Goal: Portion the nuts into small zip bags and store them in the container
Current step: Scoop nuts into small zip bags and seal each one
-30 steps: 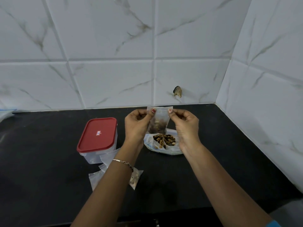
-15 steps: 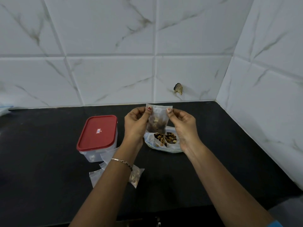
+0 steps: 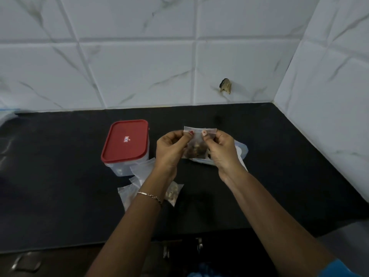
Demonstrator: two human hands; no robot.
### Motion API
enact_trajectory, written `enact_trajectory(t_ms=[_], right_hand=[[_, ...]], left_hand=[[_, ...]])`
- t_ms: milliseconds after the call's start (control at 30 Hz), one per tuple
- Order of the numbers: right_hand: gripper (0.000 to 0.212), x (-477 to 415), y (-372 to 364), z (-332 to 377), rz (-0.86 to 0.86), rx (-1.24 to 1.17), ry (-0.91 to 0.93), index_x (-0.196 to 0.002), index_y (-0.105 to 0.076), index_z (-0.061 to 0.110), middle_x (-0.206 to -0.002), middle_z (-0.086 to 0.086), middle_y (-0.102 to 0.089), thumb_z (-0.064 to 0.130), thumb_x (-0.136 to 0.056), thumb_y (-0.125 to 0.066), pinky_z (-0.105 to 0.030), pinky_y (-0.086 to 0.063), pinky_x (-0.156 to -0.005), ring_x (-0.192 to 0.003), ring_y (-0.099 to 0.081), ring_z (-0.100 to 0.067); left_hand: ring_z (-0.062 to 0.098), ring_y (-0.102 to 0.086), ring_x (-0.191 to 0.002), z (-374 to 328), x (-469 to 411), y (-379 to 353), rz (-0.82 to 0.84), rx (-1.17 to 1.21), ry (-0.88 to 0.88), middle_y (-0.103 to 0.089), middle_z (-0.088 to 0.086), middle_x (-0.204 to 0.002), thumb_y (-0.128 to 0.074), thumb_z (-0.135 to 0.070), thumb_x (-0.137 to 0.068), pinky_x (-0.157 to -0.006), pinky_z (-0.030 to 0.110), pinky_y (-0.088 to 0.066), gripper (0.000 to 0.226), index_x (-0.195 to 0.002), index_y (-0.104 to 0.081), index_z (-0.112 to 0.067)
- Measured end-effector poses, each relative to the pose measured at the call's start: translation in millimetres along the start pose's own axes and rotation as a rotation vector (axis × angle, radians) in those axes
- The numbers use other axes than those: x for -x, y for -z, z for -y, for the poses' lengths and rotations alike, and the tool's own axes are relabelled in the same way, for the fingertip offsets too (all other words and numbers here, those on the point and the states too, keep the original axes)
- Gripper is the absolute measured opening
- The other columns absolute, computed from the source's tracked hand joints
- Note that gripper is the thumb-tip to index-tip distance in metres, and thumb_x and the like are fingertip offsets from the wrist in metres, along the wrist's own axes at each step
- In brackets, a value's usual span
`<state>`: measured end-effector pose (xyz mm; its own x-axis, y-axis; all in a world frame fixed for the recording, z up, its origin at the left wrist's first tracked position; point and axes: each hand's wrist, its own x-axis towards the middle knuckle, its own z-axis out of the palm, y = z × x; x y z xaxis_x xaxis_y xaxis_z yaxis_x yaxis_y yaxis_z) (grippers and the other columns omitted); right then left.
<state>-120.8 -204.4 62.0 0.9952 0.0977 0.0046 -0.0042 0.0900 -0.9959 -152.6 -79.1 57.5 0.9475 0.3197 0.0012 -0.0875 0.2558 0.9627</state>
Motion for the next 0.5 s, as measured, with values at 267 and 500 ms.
enact_trajectory(t_ms=[267,500], right_hand=[[0.017,21,7,-31,0.128,-0.061,-0.104,-0.107,-0.068,0.011,-0.100,-0.006,-0.074,0.020,-0.096,-0.058,-0.030,-0.058,-0.078,-0.096,-0.070,-0.017],[0.009,27,6,-54,0.105,-0.008,-0.178,-0.096,-0.070,0.020,-0.095,0.000,-0.074,0.023,-0.088,-0.069,-0.028,-0.057,-0.070,-0.092,-0.070,-0.012]], left_hand=[[0.026,-0.070,-0.085,28,15,16,0.014,-0.102,0.074,-0.072,0.017,-0.091,-0.066,-0.016,-0.090,-0.073,0.037,-0.060,0.014,-0.093,-0.069,-0.002],[0.019,-0.073,-0.080,45,32,18,-0.013,-0.084,0.173,-0.074,0.009,-0.087,-0.067,-0.016,-0.089,-0.063,0.027,-0.058,0.019,-0.100,-0.067,-0.002]])
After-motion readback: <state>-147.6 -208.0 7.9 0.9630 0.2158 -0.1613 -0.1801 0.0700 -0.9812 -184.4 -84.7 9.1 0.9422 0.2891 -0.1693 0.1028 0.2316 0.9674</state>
